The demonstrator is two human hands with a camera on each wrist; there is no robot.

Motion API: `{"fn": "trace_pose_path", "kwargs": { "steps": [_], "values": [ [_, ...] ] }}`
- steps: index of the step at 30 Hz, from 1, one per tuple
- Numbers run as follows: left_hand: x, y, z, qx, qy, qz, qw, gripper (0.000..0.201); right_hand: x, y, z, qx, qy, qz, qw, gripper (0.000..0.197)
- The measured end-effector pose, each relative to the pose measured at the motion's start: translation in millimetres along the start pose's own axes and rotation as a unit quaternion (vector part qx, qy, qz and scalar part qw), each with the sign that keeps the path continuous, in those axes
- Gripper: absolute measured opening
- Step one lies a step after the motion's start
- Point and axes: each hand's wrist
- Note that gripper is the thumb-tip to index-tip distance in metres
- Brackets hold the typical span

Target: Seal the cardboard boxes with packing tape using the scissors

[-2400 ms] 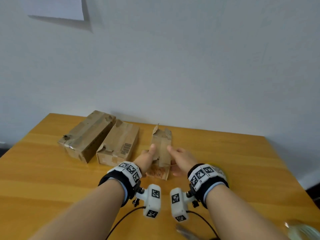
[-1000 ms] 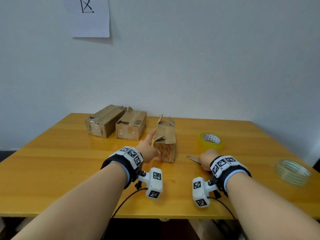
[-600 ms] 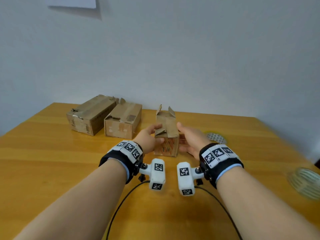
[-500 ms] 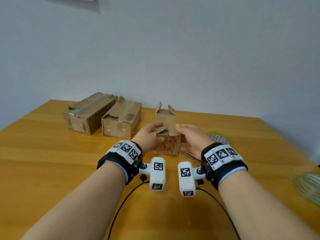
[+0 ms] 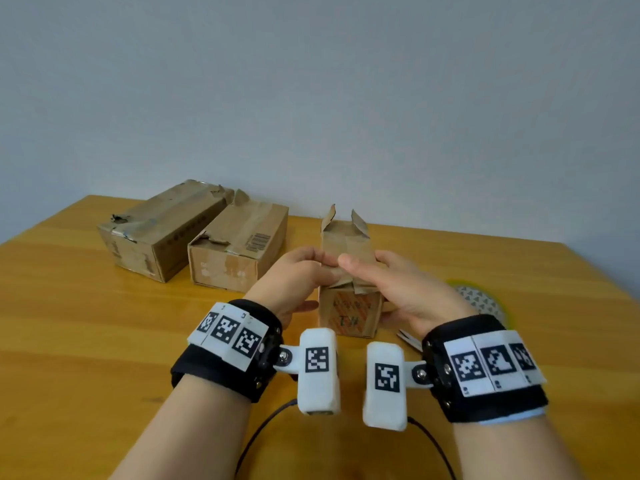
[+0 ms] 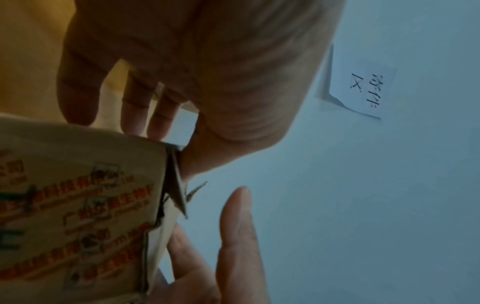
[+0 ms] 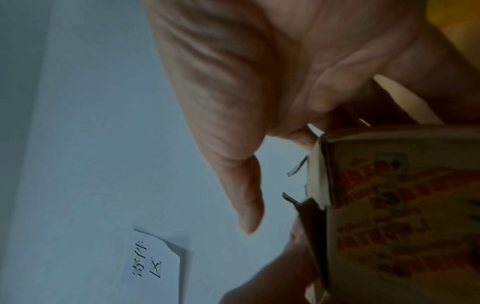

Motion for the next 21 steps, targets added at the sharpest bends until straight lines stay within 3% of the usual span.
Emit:
{"fn": "trace_pose_path", "kwargs": {
  "steps": [2,6,11,15,21],
  "values": [
    [0,0,-6,0.006,-0.003,-0.015,1.000,0.017,-1,4,-3,-0.013,0.006,0.019,1.000,0.044],
    [5,-2,-13,0.010,-0.009,-0.044,0.999,0.024,0,11,-9,-0.041,0.028,0.048,0.998,0.069],
    [7,1,-16,0.004,-0.003,-0.041,0.999,0.025,3,15,-20,-0.052,0.029,0.063,0.996,0.049],
    [5,13,-13,-0.011,-0.003,-0.039,0.999,0.027,5,13,-25,-0.055,0.026,0.058,0.996,0.046],
    [5,15,-12,-0.016,-0.005,-0.046,0.999,0.020,10,11,-25,-0.052,0.011,0.035,0.998,0.059]
  ]
}}
Point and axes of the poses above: each hand's wrist, its own z-axis away from the middle knuckle, its own y-axis out of the back of the hand, x = y × z, and after that the axes turned 5 degrees about y, right-handed
